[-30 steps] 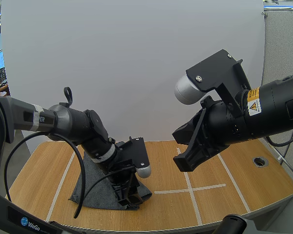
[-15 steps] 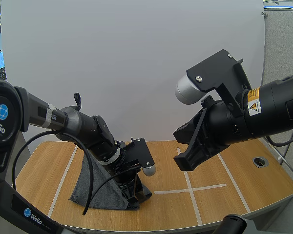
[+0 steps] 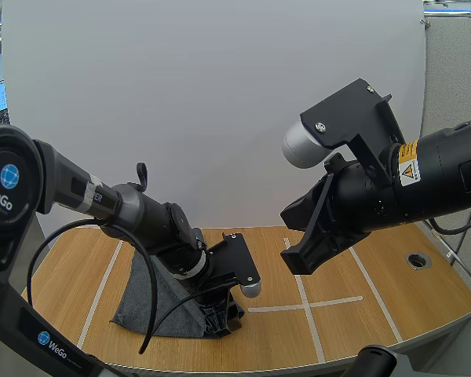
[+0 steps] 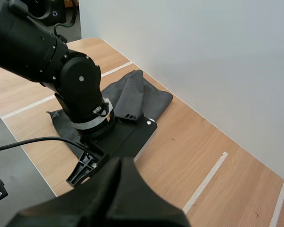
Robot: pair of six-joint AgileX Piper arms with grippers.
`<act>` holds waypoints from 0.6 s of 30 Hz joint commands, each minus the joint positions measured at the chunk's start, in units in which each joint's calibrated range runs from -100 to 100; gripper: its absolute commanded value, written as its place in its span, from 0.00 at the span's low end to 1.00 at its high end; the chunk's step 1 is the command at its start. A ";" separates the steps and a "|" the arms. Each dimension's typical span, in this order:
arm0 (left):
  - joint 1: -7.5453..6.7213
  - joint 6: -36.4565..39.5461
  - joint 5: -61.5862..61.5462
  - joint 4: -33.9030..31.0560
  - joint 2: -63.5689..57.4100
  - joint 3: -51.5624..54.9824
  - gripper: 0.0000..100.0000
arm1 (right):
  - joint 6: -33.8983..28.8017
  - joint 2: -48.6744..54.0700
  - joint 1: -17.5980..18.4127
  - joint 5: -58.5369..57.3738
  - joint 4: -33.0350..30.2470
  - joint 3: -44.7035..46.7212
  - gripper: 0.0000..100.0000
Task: Fold the towel
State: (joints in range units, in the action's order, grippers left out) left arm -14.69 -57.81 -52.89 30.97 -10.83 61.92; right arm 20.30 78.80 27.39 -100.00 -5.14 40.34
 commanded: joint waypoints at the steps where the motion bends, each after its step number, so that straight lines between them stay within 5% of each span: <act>1: -0.89 2.79 5.58 -2.49 -0.11 0.28 0.87 | -0.13 0.02 -0.27 0.00 -0.60 0.07 0.00; 7: -1.08 3.22 5.80 -2.49 0.50 0.28 0.87 | -0.13 0.02 -0.27 0.00 -0.60 0.07 0.00; 14: -4.59 8.16 13.61 -9.30 1.31 1.46 0.87 | -0.13 0.02 -0.27 0.00 -0.72 0.07 0.00; 18: -4.93 9.39 15.24 -10.56 1.31 1.46 0.87 | -0.13 0.02 -0.27 0.00 -0.72 0.07 0.00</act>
State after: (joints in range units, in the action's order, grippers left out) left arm -19.03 -50.49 -40.74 22.37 -9.52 63.10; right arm 20.30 78.80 27.39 -100.00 -5.25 40.34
